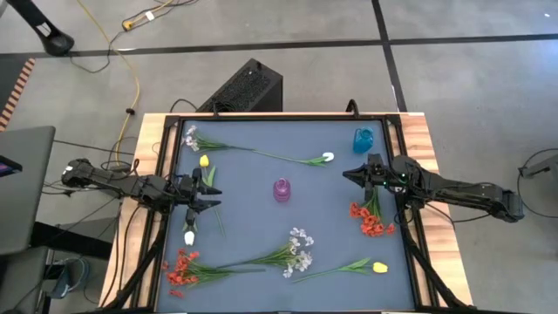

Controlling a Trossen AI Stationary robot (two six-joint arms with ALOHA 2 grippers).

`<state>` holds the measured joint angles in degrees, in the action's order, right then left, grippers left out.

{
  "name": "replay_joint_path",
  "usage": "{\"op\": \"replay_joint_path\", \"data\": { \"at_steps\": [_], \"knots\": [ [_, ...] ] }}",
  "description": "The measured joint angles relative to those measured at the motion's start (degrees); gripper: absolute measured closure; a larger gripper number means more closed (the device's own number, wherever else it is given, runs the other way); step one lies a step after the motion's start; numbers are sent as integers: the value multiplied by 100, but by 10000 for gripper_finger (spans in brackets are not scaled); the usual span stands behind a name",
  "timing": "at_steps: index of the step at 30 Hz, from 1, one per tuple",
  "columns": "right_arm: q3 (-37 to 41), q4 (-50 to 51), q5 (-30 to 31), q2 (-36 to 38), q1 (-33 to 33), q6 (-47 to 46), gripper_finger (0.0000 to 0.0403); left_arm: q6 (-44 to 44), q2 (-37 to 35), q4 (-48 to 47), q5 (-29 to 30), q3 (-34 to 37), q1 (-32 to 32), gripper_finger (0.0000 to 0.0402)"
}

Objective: Sort flowers into vase by color

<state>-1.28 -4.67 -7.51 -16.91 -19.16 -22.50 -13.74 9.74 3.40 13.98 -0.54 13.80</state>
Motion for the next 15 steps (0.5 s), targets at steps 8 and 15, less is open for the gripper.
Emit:
{"op": "replay_joint_path", "data": {
  "at_steps": [8,15],
  "knots": [
    [0,0,0,2,0,-2,353,291,14,108,1146,1,-5,249],
    [0,-81,289,6,-54,674,353,-1688,332,106,1721,-2,-4,249]
  ]
}}
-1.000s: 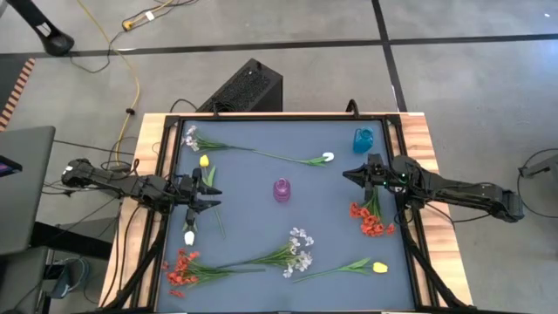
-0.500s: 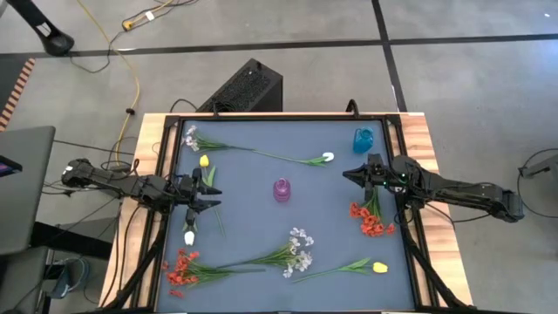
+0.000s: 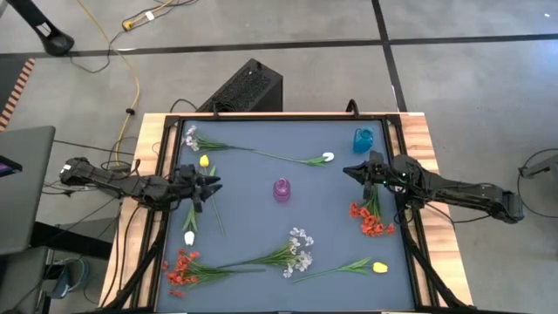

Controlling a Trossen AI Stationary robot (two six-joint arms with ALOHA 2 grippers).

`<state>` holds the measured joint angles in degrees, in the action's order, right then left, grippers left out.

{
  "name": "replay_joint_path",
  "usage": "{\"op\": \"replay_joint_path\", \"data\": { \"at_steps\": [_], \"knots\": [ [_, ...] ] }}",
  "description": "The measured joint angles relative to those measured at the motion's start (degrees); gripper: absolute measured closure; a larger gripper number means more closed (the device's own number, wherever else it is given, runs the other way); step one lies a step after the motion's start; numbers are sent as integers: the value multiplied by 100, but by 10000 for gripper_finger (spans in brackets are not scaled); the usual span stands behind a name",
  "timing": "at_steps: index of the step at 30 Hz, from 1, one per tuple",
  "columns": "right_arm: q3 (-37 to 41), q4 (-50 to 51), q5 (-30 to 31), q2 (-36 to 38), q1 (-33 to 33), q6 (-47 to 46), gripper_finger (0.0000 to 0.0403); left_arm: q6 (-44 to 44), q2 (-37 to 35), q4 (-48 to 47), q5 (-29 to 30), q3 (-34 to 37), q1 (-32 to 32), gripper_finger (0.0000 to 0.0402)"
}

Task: Sort flowers into vase by color
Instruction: Put the top orange flower into the pink vase

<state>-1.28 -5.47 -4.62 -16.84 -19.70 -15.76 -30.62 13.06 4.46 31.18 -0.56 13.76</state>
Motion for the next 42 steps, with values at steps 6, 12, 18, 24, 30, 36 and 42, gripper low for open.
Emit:
{"op": "replay_joint_path", "data": {
  "at_steps": [6,12,18,24,30,36,42],
  "knots": [
    [0,-179,44,0,3,94,353,-1720,311,165,-66,-2,-11,249],
    [-163,-1148,-54,-4,22,-745,353,-1062,747,355,418,-591,-23,249],
    [-1034,-1102,-771,-389,451,-413,353,677,1599,285,405,-1624,-117,249],
    [-2553,677,-752,-1174,1058,386,353,1402,2116,-1152,370,-2629,-200,249],
    [-4568,4011,-570,-2344,1412,1403,353,1601,2419,-2193,423,-3237,-439,249],
    [-5534,6828,-428,-3476,1550,3101,353,1793,2457,-2507,404,-3237,-701,249],
    [-5451,8359,-135,-4580,1793,5144,352,1791,2444,-2598,397,-3237,-843,249]
  ]
}}
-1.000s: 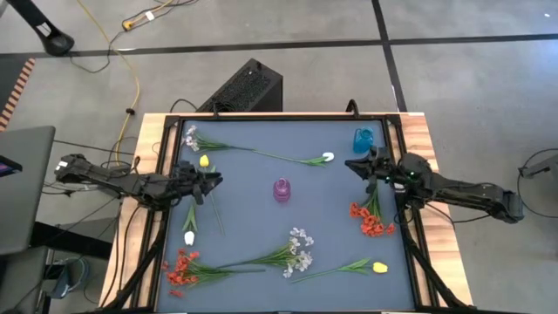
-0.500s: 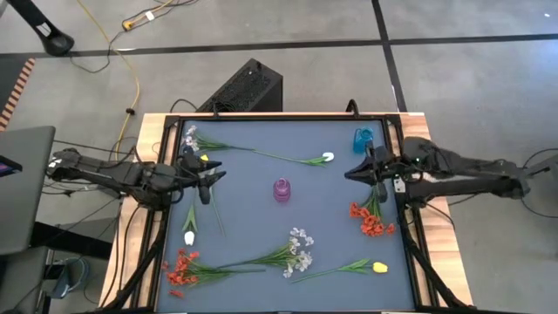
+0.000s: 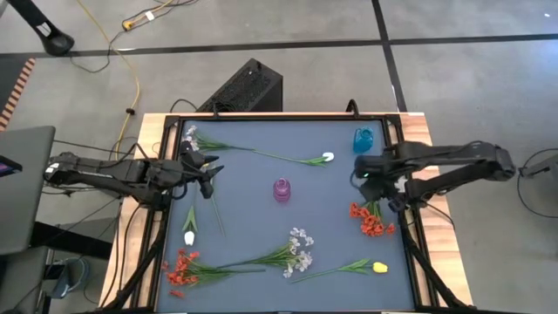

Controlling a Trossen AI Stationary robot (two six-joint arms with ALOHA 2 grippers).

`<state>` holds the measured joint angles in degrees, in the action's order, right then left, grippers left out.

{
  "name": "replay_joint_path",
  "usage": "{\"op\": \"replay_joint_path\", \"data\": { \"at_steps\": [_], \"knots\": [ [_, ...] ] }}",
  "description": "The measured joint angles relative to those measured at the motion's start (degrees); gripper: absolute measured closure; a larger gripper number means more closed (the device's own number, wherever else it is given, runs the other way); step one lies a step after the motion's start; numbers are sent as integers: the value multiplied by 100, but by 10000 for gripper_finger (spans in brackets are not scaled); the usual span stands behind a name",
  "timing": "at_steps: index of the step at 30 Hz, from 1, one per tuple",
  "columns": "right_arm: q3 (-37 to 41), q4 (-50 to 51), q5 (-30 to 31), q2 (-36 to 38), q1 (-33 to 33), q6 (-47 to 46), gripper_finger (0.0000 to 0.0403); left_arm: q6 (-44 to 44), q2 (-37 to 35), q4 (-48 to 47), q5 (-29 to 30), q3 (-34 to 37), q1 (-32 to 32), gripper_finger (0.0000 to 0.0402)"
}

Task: Sort flowers into vase by color
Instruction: Put the top orange flower into the pink vase

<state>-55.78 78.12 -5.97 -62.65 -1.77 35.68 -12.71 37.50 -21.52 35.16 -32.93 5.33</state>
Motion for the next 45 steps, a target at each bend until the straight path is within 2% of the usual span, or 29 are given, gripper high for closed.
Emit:
{"op": "replay_joint_path", "data": {
  "at_steps": [4,6,11,16,20,26,31,36,45],
  "knots": [
    [192,73,727,-707,25,993,341,-31,0,0,0,0,-74,249],
    [279,71,851,-1029,23,1426,329,-123,0,-2,-13,0,-93,249],
    [360,126,920,-1615,-60,1781,280,-304,0,-6,-48,0,-94,249],
    [360,71,906,-1904,-298,1970,222,-291,0,-13,-37,0,-94,249],
    [664,-151,902,-2023,-594,2084,197,-288,0,-64,-37,0,-94,249],
    [1468,-562,1502,-1985,-624,2341,200,-644,0,-381,-66,-2,-94,249],
    [1497,-1004,1684,-1986,-461,2276,215,-703,0,-394,-69,4,-94,249],
    [1599,-1340,1409,-1992,-396,2297,222,-745,0,-393,-74,4,-94,249],
    [2065,-1654,1367,-2102,-97,2457,224,-858,0,-391,-90,9,-94,249]
  ]
}}
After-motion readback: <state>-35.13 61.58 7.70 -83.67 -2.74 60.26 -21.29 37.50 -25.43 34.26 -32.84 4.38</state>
